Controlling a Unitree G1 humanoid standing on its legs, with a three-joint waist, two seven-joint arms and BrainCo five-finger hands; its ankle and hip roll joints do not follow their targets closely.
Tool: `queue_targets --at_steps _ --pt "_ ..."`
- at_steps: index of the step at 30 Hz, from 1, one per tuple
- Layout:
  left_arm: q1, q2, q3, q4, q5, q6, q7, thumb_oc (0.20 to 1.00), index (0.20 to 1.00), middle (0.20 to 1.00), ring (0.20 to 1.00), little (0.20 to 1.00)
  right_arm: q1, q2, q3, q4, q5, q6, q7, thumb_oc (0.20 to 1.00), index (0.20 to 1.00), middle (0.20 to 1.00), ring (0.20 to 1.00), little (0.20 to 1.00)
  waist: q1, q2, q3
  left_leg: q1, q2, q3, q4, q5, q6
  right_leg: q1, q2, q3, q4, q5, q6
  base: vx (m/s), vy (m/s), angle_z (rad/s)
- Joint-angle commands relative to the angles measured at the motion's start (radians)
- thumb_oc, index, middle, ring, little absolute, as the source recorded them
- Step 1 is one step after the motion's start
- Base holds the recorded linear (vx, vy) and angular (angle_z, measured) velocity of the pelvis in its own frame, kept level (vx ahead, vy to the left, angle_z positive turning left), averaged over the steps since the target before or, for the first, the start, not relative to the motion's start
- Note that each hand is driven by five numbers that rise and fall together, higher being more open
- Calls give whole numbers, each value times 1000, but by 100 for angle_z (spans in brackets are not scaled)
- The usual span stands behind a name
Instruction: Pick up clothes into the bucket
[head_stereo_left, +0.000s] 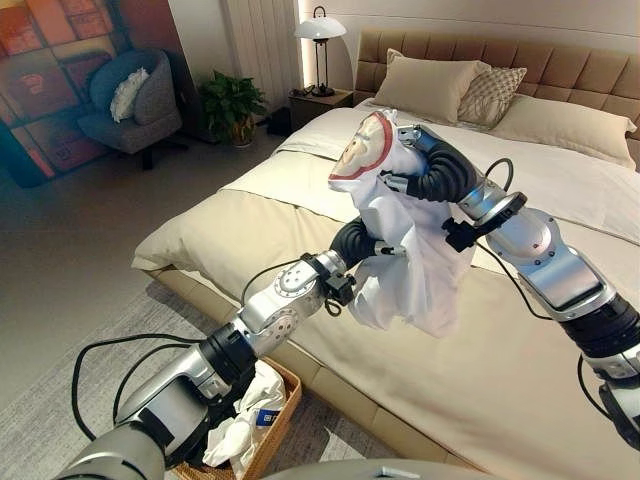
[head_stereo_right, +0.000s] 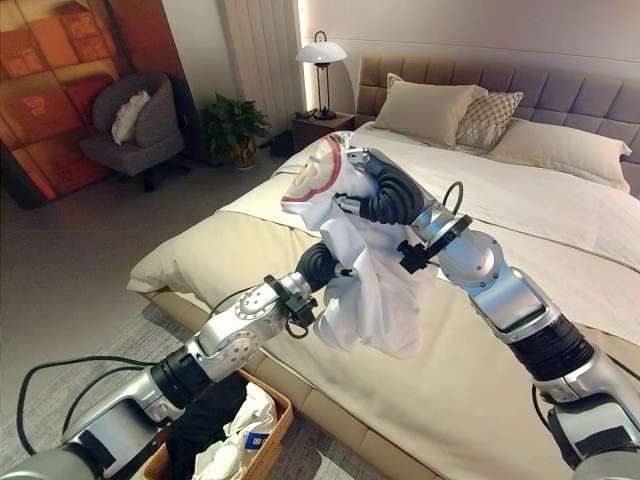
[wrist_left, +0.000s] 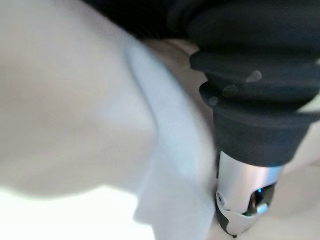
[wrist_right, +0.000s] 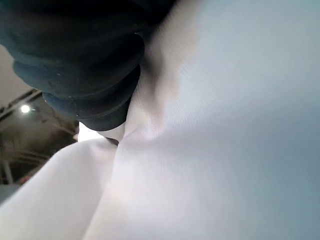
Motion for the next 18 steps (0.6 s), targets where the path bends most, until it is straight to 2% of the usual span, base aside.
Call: queue_targets --at_steps 1,2,3,4,10,18 --pt "-126 -53 -90 7 -89 16 -74 859 859 859 859 859 -182 40 3 -97 72 -59 -31 200 200 200 200 200 -4 -44 -31 -29 -34 -10 102 -120 17 -18 -34 -26 35 8 42 0 0 0" --pt "-117 -55 -94 0 -115 26 -89 718 718 718 718 718 -182 41 5 -94 73 -60 -31 200 200 200 200 200 -5 -44 -31 -29 -34 -9 100 -119 17 -18 -35 -25 34 9 42 0 0 0" --pt "-105 -55 -92 2 -138 29 -94 313 313 313 313 313 -183 41 6 -90 71 -62 -32 200 200 200 200 200 -5 -45 -31 -28 -34 -8 100 -118 18 -18 -35 -24 33 11 42 0 0 0" --pt "-94 -55 -90 3 -149 32 -100 200 200 200 200 200 -183 41 6 -85 69 -62 -31 200 200 200 200 200 -5 -44 -31 -28 -34 -8 100 -118 18 -18 -35 -24 33 11 42 0 0 0" --pt "-21 -45 -53 1 -221 47 -129 200 200 200 200 200 -149 52 -11 -53 26 -65 -35 200 200 200 200 200 -4 -47 -31 -31 -36 -9 102 -118 19 -19 -36 -21 32 14 41 0 0 0" --pt "26 -36 10 -3 -233 31 -125 200 200 200 200 200 -94 45 -60 -29 -17 -64 -42 200 200 200 200 200 0 -53 -30 -34 -39 -11 105 -120 23 -22 -37 -20 34 16 41 0 0 0"
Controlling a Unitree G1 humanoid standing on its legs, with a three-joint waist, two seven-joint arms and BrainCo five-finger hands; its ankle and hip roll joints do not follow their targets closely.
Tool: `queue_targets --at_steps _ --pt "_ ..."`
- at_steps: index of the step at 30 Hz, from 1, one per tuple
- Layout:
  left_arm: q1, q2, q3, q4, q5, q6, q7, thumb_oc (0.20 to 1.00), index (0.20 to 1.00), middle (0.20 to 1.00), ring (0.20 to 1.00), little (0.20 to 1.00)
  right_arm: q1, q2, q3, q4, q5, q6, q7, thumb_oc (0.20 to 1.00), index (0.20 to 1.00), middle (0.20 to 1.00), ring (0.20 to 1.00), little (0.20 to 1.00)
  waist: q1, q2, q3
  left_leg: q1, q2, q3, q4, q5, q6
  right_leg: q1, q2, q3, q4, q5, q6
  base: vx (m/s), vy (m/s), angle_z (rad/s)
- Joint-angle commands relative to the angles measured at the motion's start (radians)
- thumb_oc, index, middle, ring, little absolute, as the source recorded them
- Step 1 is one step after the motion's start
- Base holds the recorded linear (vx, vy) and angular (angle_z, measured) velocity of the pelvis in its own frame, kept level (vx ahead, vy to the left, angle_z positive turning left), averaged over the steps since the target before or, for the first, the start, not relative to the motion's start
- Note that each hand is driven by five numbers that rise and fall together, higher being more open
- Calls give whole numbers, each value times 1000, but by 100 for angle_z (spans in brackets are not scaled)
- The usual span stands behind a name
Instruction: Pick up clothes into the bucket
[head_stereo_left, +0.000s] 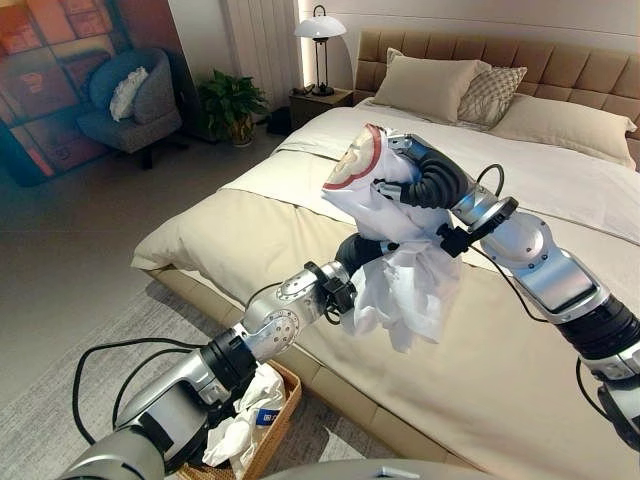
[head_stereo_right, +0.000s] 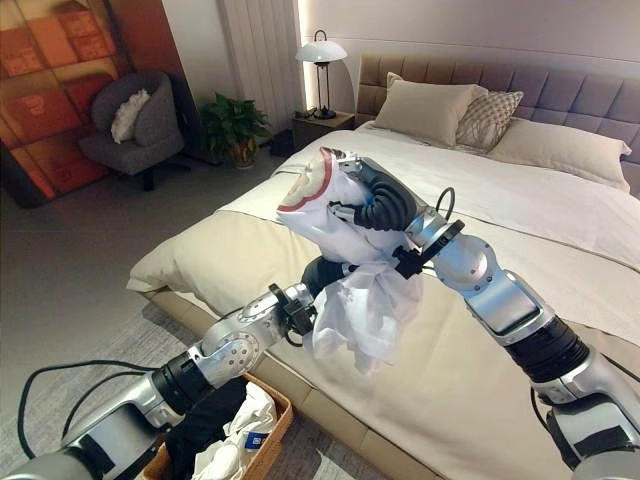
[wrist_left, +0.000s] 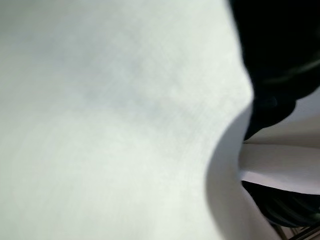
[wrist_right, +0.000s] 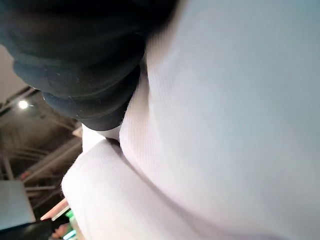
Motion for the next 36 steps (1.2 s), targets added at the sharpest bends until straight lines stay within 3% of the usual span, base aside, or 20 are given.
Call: queue_targets --at_steps 1,2,3,4,6,8,9,10,12,17,19,20,22,26,29,30,31,36 --pt "-8 -19 23 -5 -11 -24 -32 200 200 200 200 200 -73 35 -89 -26 -8 -64 -49 313 313 313 313 313 0 -53 -33 -35 -40 -11 107 -121 24 -22 -39 -20 33 17 42 0 0 0" --pt "-1 -7 41 -10 -2 -30 -31 200 200 200 200 200 -56 33 -109 -21 -17 -63 -57 476 476 476 476 476 2 -54 -33 -36 -40 -11 108 -122 24 -22 -39 -20 33 18 42 0 0 0" --pt "6 -1 52 -9 3 -33 -30 200 200 200 200 200 -49 34 -122 -19 -27 -64 -60 576 576 576 576 576 2 -54 -33 -37 -41 -10 109 -122 25 -23 -39 -19 32 18 42 0 0 0" --pt "22 30 88 -11 36 -47 -24 200 200 200 200 200 -19 31 -162 -17 -41 -62 -75 1000 1000 1000 1000 1000 5 -54 -33 -37 -41 -10 110 -123 25 -24 -40 -17 31 19 41 0 0 0" --pt "37 52 118 -16 57 -56 -14 200 200 200 200 200 7 31 -190 -15 -50 -62 -83 1000 1000 1000 1000 1000 7 -54 -33 -38 -41 -10 111 -124 26 -25 -40 -17 32 18 41 0 0 0" --pt "78 134 187 -34 143 -78 -7 200 200 200 200 200 76 32 -262 -3 -64 -61 -94 1000 1000 1000 1000 1000 12 -51 -30 -40 -41 -10 113 -124 27 -26 -40 -16 33 18 40 0 0 0" --pt "80 135 186 -35 144 -77 -6 200 200 200 200 200 79 33 -264 -5 -64 -61 -94 1000 1000 1000 1000 1000 13 -53 -31 -40 -41 -10 113 -125 27 -26 -40 -16 33 18 40 0 0 0" --pt "128 194 253 -50 204 -91 -1 200 200 200 200 200 136 36 -318 3 -61 -59 -97 1000 1000 1000 1000 1000 16 -50 -29 -40 -41 -9 113 -125 28 -25 -40 -17 31 17 39 0 0 0" --pt "153 223 286 -56 241 -95 2 200 200 200 200 200 167 39 -345 6 -57 -56 -96 1000 1000 1000 1000 1000 17 -50 -30 -39 -41 -10 115 -126 28 -24 -40 -17 31 16 39 0 0 0" --pt "288 328 497 -50 384 -135 27 200 200 200 200 200 311 64 -466 32 -41 -44 -93 1000 1000 1000 1000 1000 21 -43 -29 -37 -41 -8 117 -130 27 -24 -40 -15 32 13 37 0 0 0" --pt "366 381 631 -21 483 -159 44 200 200 200 200 200 396 65 -541 64 -51 -36 -93 1000 1000 1000 1000 1000 23 -38 -29 -37 -42 -6 117 -131 27 -23 -39 -13 30 11 36 0 0 0" --pt "369 381 632 -23 484 -158 44 200 200 200 200 200 398 66 -541 62 -51 -36 -92 1000 1000 1000 1000 1000 22 -38 -30 -36 -42 -6 118 -132 27 -23 -39 -13 30 11 36 0 0 0" --pt "445 412 754 5 585 -183 73 200 200 200 200 200 482 87 -610 116 -57 -29 -101 1000 1000 1000 1000 1000 25 -34 -26 -38 -42 -6 120 -133 26 -22 -38 -13 30 9 35 0 0 0" --pt "512 428 864 39 685 -204 114 200 200 200 200 200 550 130 -656 197 -41 -20 -115 1000 1000 1000 1000 1000 25 -31 -21 -42 -42 -6 122 -135 25 -25 -38 -13 31 6 35 0 0 0" --pt "585 432 992 97 853 -219 190 200 200 200 200 200 627 244 -674 350 37 -21 -116 1000 1000 1000 1000 1000 26 -24 -5 -52 -45 -4 131 -137 25 -38 -36 -10 39 3 33 -3 12 0" --pt "587 433 993 96 855 -219 191 200 200 200 200 200 626 244 -672 352 37 -22 -115 1000 1000 1000 1000 1000 24 -25 -5 -53 -45 -4 132 -137 25 -38 -36 -10 40 2 33 -19 37 -2" --pt "615 433 1037 132 969 -220 244 200 200 200 200 200 661 306 -671 443 74 -27 -117 1000 1000 1000 1000 1000 22 -23 7 -62 -46 -2 136 -138 25 -46 -36 -10 43 1 32 0 0 0" --pt "663 407 1107 196 1092 -221 315 200 200 200 200 200 754 402 -620 650 58 -28 -99 1000 1000 1000 1000 1000 14 -25 42 -89 -49 1 155 -140 24 -74 -34 -5 60 0 32 -52 34 0"
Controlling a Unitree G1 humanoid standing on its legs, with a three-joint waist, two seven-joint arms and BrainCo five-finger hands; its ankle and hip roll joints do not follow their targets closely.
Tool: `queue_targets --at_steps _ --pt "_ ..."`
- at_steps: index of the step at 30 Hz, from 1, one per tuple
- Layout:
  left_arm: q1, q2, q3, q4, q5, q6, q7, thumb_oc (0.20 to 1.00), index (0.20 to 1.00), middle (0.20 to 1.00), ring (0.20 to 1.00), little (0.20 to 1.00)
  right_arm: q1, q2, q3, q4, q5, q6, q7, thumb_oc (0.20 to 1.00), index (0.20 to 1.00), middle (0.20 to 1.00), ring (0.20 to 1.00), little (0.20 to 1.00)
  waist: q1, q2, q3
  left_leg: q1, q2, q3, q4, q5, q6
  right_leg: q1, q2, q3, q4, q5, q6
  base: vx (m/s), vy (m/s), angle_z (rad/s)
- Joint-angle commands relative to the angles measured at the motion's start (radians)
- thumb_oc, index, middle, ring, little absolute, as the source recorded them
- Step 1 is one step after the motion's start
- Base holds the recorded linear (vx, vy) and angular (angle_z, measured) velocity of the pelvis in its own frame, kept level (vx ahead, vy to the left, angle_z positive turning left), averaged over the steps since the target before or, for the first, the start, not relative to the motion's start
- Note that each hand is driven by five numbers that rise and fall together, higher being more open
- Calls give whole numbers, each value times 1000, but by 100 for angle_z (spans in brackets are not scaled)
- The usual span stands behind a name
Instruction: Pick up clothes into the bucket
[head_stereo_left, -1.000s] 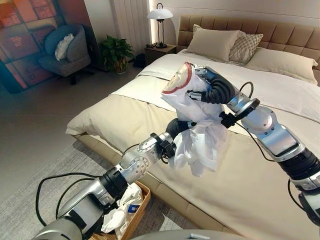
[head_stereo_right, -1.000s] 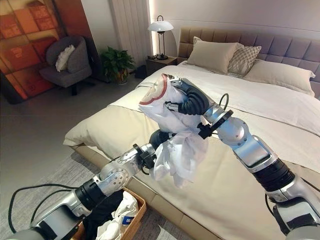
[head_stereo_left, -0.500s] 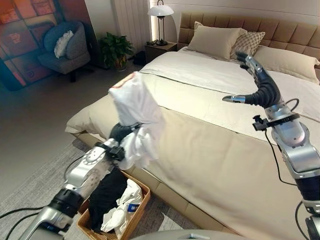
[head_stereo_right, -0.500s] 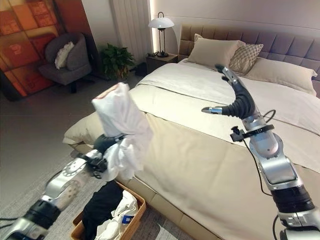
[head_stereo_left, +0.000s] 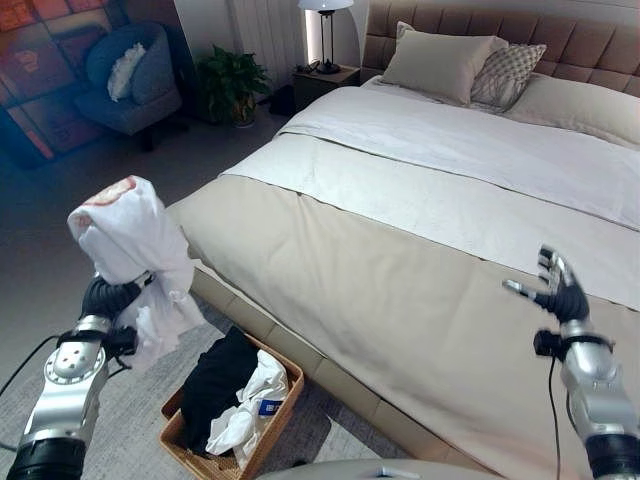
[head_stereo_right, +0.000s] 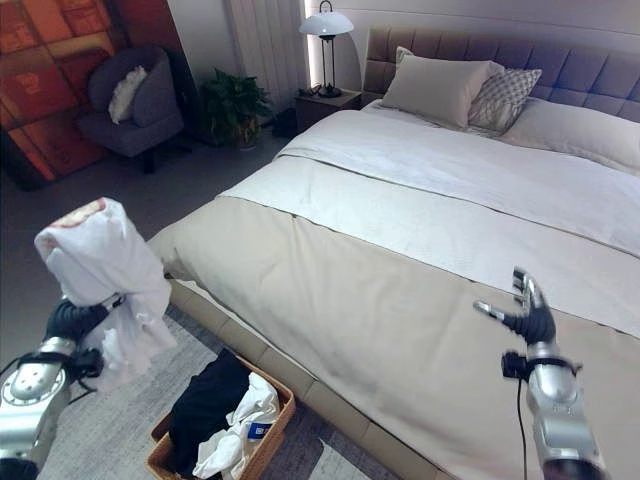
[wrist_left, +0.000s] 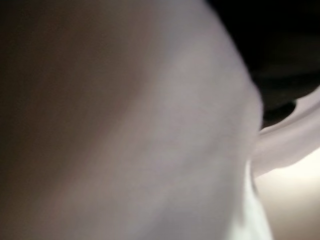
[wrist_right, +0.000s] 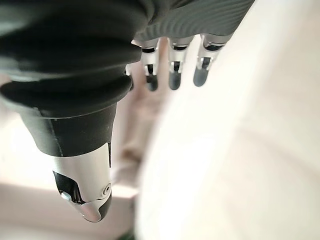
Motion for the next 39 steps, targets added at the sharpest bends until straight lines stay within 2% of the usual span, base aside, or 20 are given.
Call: queue_targets --at_steps 1,3,7,10,11,14,15,18,20,25,28,29,31,37,38,39 --pt "-18 51 120 4 135 -88 117 200 200 200 200 200 19 19 75 119 -38 -45 -4 1000 1000 1000 1000 1000 0 -47 15 -118 -50 -1 205 -133 28 -108 -33 -4 135 -8 26 -77 22 -3" --pt "-18 51 121 5 136 -89 118 200 200 200 200 200 15 18 78 126 -38 -50 -5 1000 1000 1000 1000 1000 -1 -47 13 -122 -50 -1 209 -134 28 -112 -34 -4 137 -9 26 -86 15 -1" --pt "-40 47 98 19 263 -99 214 200 200 200 200 200 16 33 162 342 -131 -41 -29 1000 1000 1000 1000 1000 -2 -73 104 -223 -50 0 263 -128 27 -207 -31 3 170 11 26 -190 14 -2" --pt "-90 79 72 109 283 -110 273 200 200 200 200 200 23 27 206 384 -169 -47 -39 1000 1000 1000 1000 1000 -7 -98 160 -299 -40 7 298 -119 25 -280 -31 19 184 36 29 -157 17 -10" --pt "-91 80 71 110 283 -110 273 200 200 200 200 200 23 27 206 384 -169 -47 -39 1000 1000 1000 1000 1000 -6 -98 159 -300 -40 8 298 -119 25 -281 -31 19 184 36 29 -88 8 -14" --pt "-208 179 -48 209 387 -88 384 200 200 200 200 200 -13 50 269 468 -152 -77 -94 1000 1000 1000 1000 1000 -12 -146 235 -387 -18 10 316 -96 16 -362 -27 29 180 69 33 -98 3 -12" --pt "-212 181 -51 211 388 -89 385 200 200 200 200 200 -15 52 268 470 -152 -78 -94 1000 1000 1000 1000 1000 -10 -147 234 -389 -18 10 317 -96 16 -363 -27 29 180 69 33 -65 0 -6" --pt "-293 256 -124 264 445 -70 428 200 200 200 200 200 -50 57 317 461 -133 -96 -126 1000 1000 1000 1000 1000 -18 -179 287 -446 -8 9 339 -88 12 -414 -22 36 177 86 36 -80 -7 -6" --pt "-308 317 -121 202 445 -56 416 200 200 200 200 200 -60 61 331 441 -117 -105 -136 1000 1000 1000 1000 1000 -16 -201 324 -509 -5 4 381 -94 13 -453 -17 40 178 98 38 -82 -16 -10" --pt "-414 365 -199 243 448 -32 432 200 200 200 200 200 -95 57 376 401 -79 -119 -155 1000 1000 1000 1000 1000 -23 -242 406 -628 0 -7 485 -124 19 -546 -6 45 217 99 35 -65 6 -2" --pt "-487 383 -244 262 442 -17 442 200 200 200 200 200 -100 55 397 377 -54 -132 -173 1000 1000 1000 1000 1000 -44 -256 416 -778 -7 -22 567 -142 23 -673 -5 42 260 97 30 -55 24 5" --pt "-491 383 -248 264 442 -17 442 200 200 200 200 200 -101 55 396 378 -54 -132 -173 1000 1000 1000 1000 1000 -43 -256 416 -780 -7 -22 568 -142 23 -674 -5 41 261 97 30 -26 29 8" --pt "-526 395 -264 248 427 -9 448 200 200 200 200 200 -98 51 409 351 -39 -138 -176 1000 1000 1000 1000 1000 -57 -267 416 -878 -10 -28 627 -159 26 -755 0 41 280 99 30 -15 29 9" --pt "-582 425 -289 232 412 2 457 200 200 200 200 200 -101 49 418 308 -2 -156 -192 1000 1000 1000 1000 1000 -74 -281 416 -1039 -12 -45 735 -192 27 -895 15 38 336 88 27 6 4 0" --pt "-601 429 -307 245 410 8 463 200 200 200 200 200 -89 48 431 299 5 -162 -194 1000 1000 1000 1000 1000 -71 -280 416 -1056 -2 -62 773 -244 28 -911 28 33 367 51 31 89 -39 0" --pt "-621 431 -316 242 407 11 463 200 200 200 200 200 -92 48 431 299 7 -163 -198 1000 1000 1000 1000 1000 -74 -281 416 -1080 -4 -67 784 -245 29 -933 28 30 378 47 30 92 -30 2"
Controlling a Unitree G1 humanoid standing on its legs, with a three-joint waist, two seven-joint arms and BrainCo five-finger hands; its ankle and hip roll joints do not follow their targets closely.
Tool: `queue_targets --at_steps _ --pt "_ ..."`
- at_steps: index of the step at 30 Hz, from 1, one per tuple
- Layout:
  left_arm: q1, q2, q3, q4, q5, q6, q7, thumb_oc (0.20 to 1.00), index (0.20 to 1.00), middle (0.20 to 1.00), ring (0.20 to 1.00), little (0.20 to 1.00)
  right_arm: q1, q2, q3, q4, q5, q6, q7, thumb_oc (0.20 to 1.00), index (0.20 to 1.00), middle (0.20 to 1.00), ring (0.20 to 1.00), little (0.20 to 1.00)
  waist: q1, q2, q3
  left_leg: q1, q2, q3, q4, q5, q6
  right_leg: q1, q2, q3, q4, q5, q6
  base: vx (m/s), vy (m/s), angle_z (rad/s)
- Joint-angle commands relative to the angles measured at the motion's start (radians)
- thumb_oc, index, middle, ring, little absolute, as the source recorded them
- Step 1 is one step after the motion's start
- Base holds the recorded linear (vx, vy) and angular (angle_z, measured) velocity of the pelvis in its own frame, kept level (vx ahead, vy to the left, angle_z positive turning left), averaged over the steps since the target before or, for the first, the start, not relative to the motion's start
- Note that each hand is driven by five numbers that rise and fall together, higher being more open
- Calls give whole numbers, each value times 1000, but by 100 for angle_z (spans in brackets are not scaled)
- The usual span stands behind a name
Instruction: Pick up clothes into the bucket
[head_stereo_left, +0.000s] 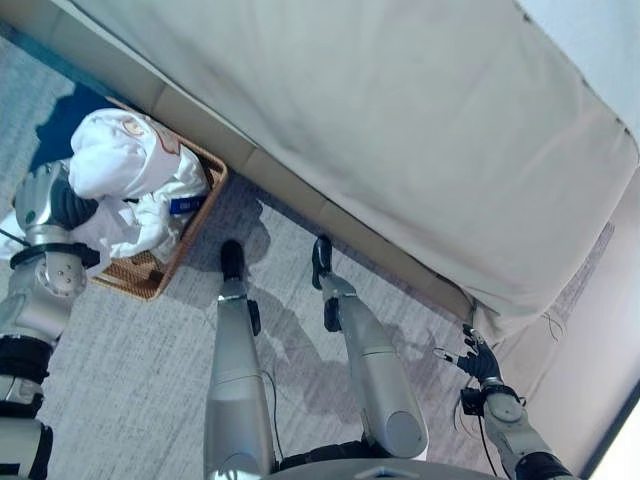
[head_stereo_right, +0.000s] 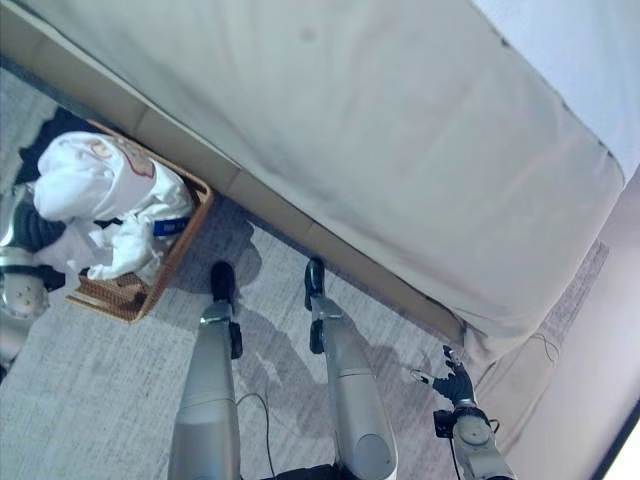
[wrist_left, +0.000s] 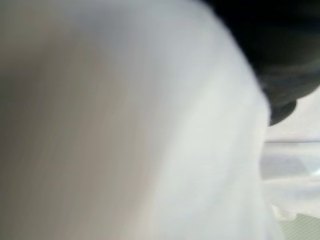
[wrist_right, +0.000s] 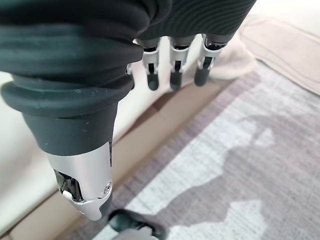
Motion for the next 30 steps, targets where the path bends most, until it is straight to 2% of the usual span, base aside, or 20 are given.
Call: queue_targets --at_steps 1,11,23,24,30 --pt "-72 108 17 -29 -21 0 57 200 200 200 200 200 37 -30 37 -26 48 -33 -35 1000 1000 1000 1000 1000 19 -67 11 -9 -44 -9 133 -135 60 11 -27 38 -35 23 61 0 0 0" --pt "-105 105 4 -8 -34 39 61 200 200 200 200 200 38 -33 56 -49 69 -39 -41 1000 1000 1000 1000 1000 21 -78 11 -94 -48 -35 155 -138 59 -63 -29 5 -31 15 56 9 -12 3" --pt "22 87 146 23 -90 54 59 200 200 200 200 200 42 -47 61 -64 74 -36 -14 1000 1000 1000 1000 1000 34 -87 11 -96 -48 -45 114 -119 53 -55 -29 -16 -78 27 52 0 -12 3" --pt "28 88 155 22 -87 56 70 1000 1000 1000 1000 1000 46 -48 61 -69 71 -38 -13 1000 1000 1000 1000 1000 35 -89 11 -95 -49 -46 112 -117 52 -56 -29 -16 -78 27 51 0 0 0" --pt "10 69 169 17 -132 39 111 1000 1000 1000 1000 1000 38 -49 73 -67 74 -44 -17 1000 1000 1000 1000 1000 34 -96 11 -94 -51 -51 94 -107 49 -52 -31 -23 -90 32 50 -1 -6 1"
